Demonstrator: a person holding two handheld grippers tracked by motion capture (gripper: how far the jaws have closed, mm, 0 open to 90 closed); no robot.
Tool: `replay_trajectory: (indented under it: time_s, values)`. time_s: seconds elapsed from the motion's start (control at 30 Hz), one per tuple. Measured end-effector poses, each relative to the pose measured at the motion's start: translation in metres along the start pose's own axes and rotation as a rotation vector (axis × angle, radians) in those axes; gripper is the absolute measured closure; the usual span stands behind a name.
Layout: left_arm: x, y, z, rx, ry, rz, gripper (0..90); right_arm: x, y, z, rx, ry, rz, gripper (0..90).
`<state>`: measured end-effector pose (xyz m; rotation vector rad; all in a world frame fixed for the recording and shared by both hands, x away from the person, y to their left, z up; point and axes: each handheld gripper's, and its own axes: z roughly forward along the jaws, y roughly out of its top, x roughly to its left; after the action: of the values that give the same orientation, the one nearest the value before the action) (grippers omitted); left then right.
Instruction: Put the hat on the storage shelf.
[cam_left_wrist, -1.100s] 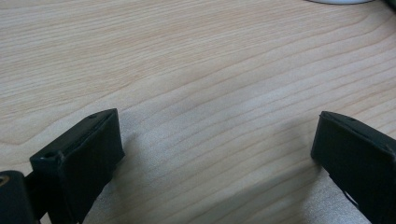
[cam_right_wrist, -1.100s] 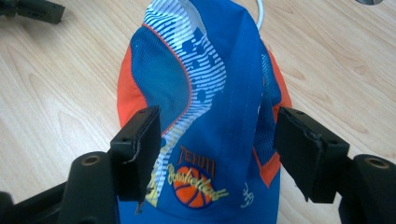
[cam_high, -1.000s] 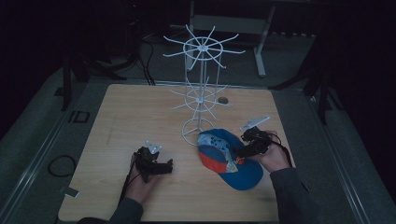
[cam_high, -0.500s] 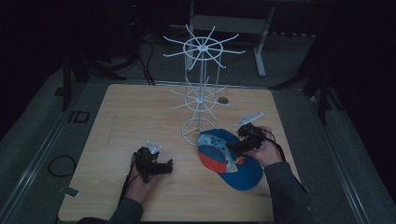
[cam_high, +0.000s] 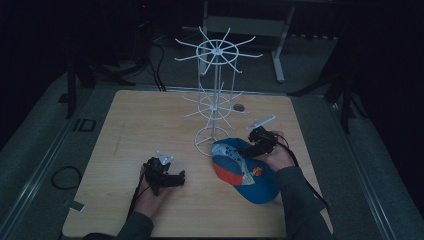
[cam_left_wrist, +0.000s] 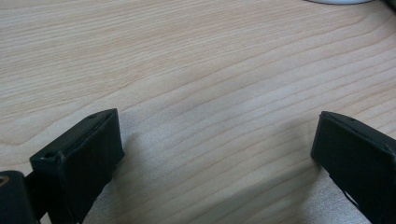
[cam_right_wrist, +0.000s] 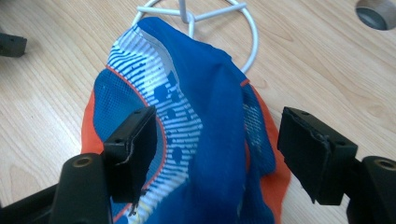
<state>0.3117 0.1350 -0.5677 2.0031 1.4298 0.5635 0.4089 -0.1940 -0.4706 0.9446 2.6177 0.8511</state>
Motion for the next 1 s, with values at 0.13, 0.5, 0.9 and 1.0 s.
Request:
replay_trajectory:
  time_s: [0.13,0.5,0.9,1.0]
  values:
    - [0.000,0.000,0.000,0.000,0.000,0.000,2.4,0.001,0.003,0.007,0.015,0.002,-0.004,28.3]
    - [0.000,0.000,0.000,0.000,0.000,0.000,2.4,-0.006,0.007,0.033,0.093,0.026,0.012,31.6]
    - [0.000,0.000,0.000,0.000,0.000,0.000,2.4,0.003,0.005,0.038,0.211,0.019,-0.047,85.5]
    - [0.000,0.000,0.000,0.000,0.000,0.000,2.4,0.006,0.004,0.029,0.202,0.010,-0.075,87.0]
